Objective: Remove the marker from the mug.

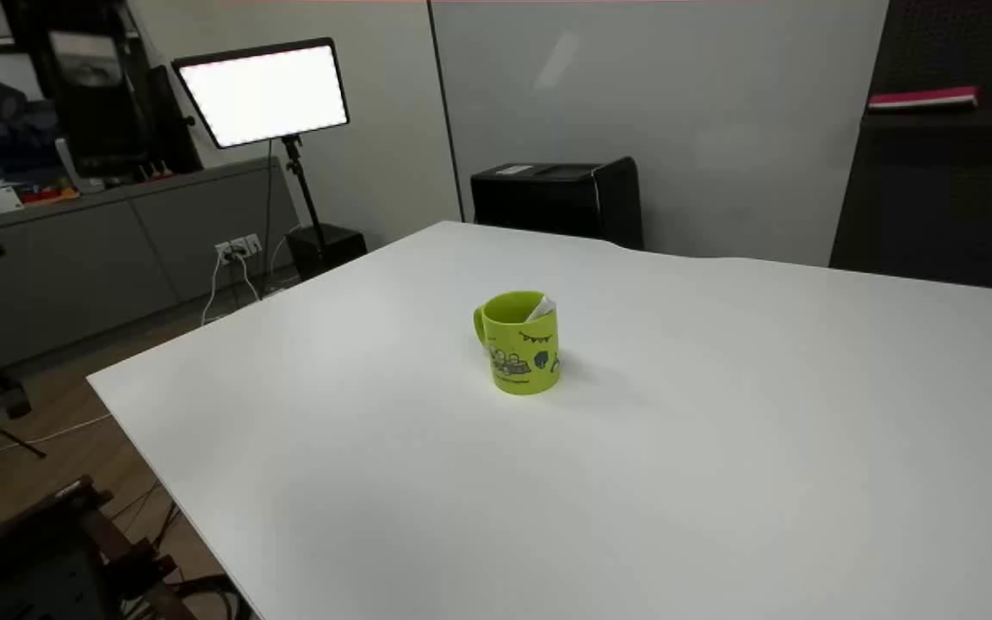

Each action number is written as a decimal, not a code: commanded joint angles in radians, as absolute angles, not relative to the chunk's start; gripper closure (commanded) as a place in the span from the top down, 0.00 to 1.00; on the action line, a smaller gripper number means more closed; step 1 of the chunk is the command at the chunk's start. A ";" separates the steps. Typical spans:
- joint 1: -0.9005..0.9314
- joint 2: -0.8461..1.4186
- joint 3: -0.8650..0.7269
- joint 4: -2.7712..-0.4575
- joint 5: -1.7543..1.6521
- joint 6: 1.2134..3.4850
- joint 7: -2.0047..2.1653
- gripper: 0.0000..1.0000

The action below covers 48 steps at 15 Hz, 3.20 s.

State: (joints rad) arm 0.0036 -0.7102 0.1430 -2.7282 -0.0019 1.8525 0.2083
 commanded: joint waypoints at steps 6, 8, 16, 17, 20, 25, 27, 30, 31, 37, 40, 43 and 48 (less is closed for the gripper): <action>0.013 -0.709 0.134 -2.727 -0.007 1.852 0.213 1.00; 0.013 -0.709 0.134 -2.727 -0.007 1.852 0.213 1.00; 0.013 -0.709 0.134 -2.727 -0.007 1.852 0.213 1.00; 0.013 -0.709 0.134 -2.727 -0.007 1.852 0.213 1.00; -0.005 -0.650 0.136 -2.727 -0.031 1.965 0.220 1.00; -0.018 -0.511 0.120 -2.701 -0.050 2.230 0.218 1.00; -0.016 -0.441 0.095 -2.680 -0.026 2.324 0.195 1.00; -0.028 -0.333 0.063 -2.628 0.006 2.423 0.205 1.00; -0.038 -0.294 0.055 -2.602 0.008 2.443 0.219 1.00; -0.075 -0.078 0.018 -2.425 0.019 2.524 0.285 1.00; -0.068 0.027 0.008 -2.332 0.036 2.527 0.353 1.00; -0.049 0.119 0.002 -2.250 0.029 2.522 0.417 1.00; 0.002 0.246 -0.006 -2.147 0.032 2.504 0.478 1.00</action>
